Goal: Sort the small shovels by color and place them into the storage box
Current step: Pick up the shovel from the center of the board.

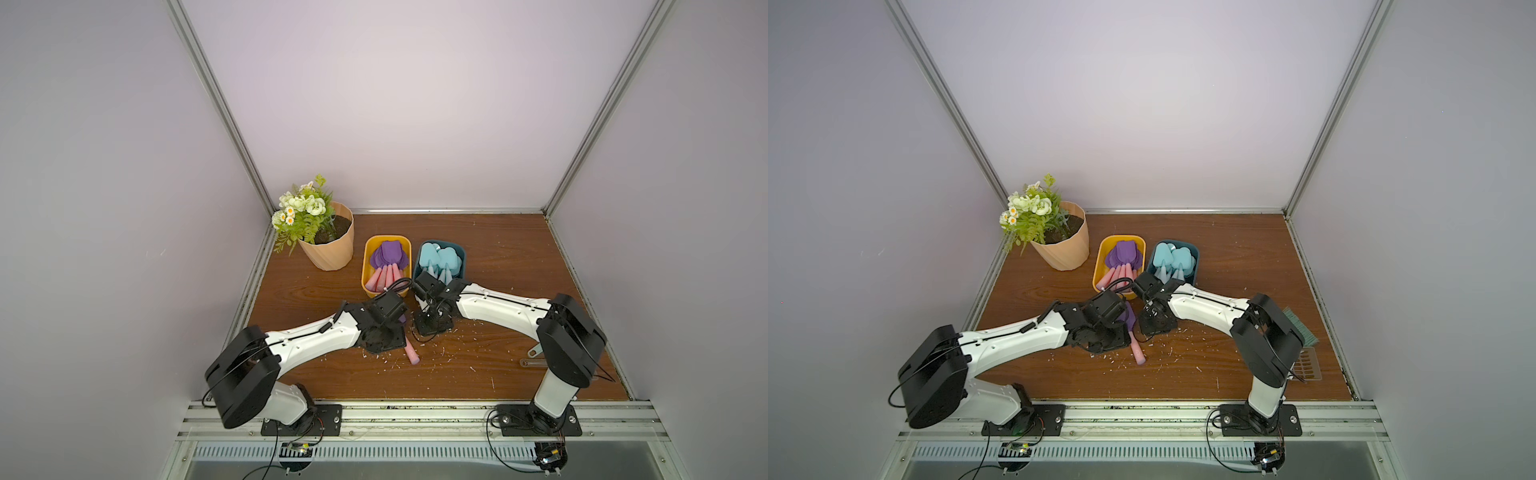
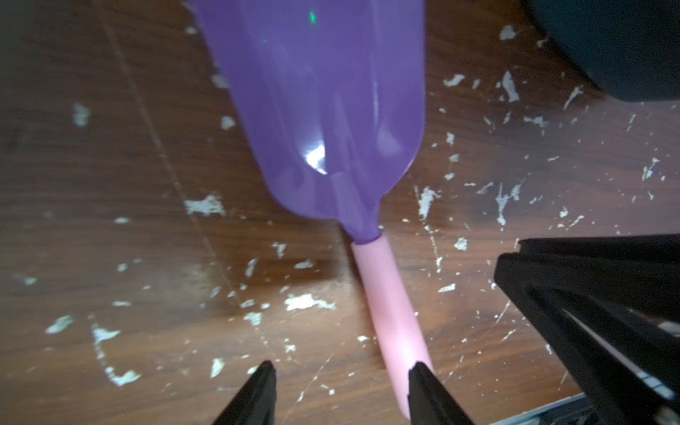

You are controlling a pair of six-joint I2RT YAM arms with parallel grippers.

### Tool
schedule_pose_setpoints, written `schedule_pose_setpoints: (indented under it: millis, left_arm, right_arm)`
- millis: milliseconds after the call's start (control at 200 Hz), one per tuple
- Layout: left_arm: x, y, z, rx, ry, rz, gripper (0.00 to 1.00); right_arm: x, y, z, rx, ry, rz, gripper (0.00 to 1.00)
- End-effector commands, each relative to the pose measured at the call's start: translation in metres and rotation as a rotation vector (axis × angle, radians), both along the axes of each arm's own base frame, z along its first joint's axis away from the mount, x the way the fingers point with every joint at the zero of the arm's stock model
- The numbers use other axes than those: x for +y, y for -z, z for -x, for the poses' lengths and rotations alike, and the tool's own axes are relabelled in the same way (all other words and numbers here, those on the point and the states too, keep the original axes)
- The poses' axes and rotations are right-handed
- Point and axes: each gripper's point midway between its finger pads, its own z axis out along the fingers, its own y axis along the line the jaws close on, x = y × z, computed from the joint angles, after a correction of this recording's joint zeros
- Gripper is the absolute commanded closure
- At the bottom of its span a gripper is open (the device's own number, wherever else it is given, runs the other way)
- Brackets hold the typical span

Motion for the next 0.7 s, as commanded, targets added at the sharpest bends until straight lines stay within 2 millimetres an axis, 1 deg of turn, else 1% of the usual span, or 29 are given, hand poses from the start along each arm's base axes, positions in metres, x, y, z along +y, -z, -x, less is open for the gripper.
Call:
schedule_pose_setpoints:
  millis: [0, 135, 325, 405, 550, 585, 695]
  left_arm:
    - [-0.018, 0.0, -0.002, -0.006, 0.046, 0.009, 0.41]
    - [-0.022, 0.004, -0.005, -0.002, 0.041, 0.008, 0.41]
    - [-0.021, 0.02, 0.001, 0.041, 0.036, -0.008, 0.42]
    - [-0.02, 0.027, 0.005, 0.061, 0.04, -0.02, 0.44]
    - [-0.015, 0.041, 0.012, 0.104, 0.05, -0.048, 0.61]
    - [-0.014, 0.043, 0.013, 0.107, 0.052, -0.055, 0.63]
    - [-0.009, 0.046, 0.015, 0.114, 0.057, -0.082, 0.88]
  right_arm:
    - [-0.028, -0.028, -0.015, -0.077, 0.076, 0.035, 0.77]
    - [-0.052, -0.034, -0.017, -0.09, 0.123, 0.028, 0.77]
    - [-0.085, -0.037, -0.019, -0.096, 0.185, 0.035, 0.77]
    - [-0.093, -0.037, -0.019, -0.096, 0.199, 0.031, 0.77]
    - [-0.098, -0.041, -0.021, -0.108, 0.211, 0.019, 0.77]
    - [-0.099, -0.042, -0.022, -0.112, 0.215, 0.018, 0.77]
    - [-0.102, -0.041, -0.024, -0.115, 0.227, 0.015, 0.77]
